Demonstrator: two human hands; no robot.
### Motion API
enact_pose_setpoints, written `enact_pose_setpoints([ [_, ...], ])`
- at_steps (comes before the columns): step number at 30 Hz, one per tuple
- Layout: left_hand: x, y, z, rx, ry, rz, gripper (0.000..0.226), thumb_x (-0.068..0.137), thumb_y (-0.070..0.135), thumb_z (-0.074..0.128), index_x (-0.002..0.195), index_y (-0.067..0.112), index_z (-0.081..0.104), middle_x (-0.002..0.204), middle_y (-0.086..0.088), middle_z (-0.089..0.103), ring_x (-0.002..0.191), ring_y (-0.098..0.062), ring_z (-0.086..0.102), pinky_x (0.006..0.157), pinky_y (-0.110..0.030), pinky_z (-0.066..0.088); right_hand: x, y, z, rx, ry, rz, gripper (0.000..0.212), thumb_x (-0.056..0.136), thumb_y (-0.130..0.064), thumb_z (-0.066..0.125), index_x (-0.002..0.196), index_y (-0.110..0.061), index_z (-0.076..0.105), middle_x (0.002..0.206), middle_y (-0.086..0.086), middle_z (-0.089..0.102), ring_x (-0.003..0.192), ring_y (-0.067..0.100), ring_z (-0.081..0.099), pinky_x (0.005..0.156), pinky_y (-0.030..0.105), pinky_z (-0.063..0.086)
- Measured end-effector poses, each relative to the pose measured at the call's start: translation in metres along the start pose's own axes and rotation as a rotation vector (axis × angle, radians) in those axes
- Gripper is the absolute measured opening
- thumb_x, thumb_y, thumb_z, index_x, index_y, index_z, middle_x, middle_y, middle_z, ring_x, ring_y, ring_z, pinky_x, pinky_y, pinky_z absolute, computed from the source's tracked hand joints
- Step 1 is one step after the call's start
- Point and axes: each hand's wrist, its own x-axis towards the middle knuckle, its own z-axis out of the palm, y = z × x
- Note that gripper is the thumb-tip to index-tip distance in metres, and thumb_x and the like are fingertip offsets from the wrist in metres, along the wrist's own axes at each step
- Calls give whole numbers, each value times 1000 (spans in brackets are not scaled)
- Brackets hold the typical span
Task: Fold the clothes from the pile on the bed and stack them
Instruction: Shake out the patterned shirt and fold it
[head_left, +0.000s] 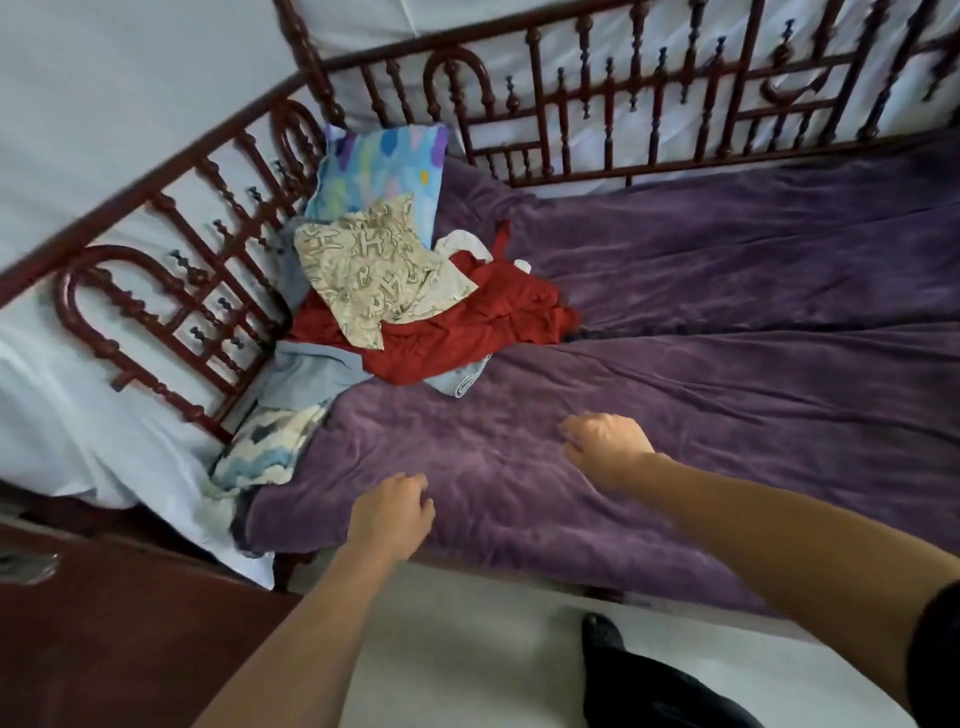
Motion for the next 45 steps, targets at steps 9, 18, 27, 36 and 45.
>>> enact_pose_setpoints([
  [9,142,-121,-27,52,-41,-8,22,92,34,47,107,23,59,110,0,58,99,-23,60,78,-34,46,178,-49,39,137,-19,85,23,90,-31,48,108,-19,57,111,2,64,100,29,61,75,34,45],
  [18,282,-223,-37,64,-99,-4,27,92,35,47,113,22,58,113,1,57,101,-20,60,78,-31,44,310,-115,60,253,-111,139,34,88,-31,49,121,-26,58,119,-2,65,103,26,62,80,34,46],
  [27,481,-306,-33,3,-96,142,34,91,32,53,122,19,55,118,-3,48,108,-24,53,85,-38,47,419,-141,83,151,-157,318,28,91,-34,49,115,-26,58,115,-5,63,103,21,62,80,32,48],
  [36,723,-396,-44,-94,306,140,57,88,25,60,140,15,41,146,-17,36,133,-36,33,103,-52,38,625,-178,120,145,-42,288,59,90,-47,52,143,-32,31,146,-3,40,129,19,42,89,38,49],
  [45,734,-408,23,-217,324,164,15,84,13,64,75,1,66,82,-15,60,85,-36,54,68,-42,45,684,-195,161,230,236,346,20,93,-38,57,105,-28,70,92,-5,69,84,20,65,58,27,39],
])
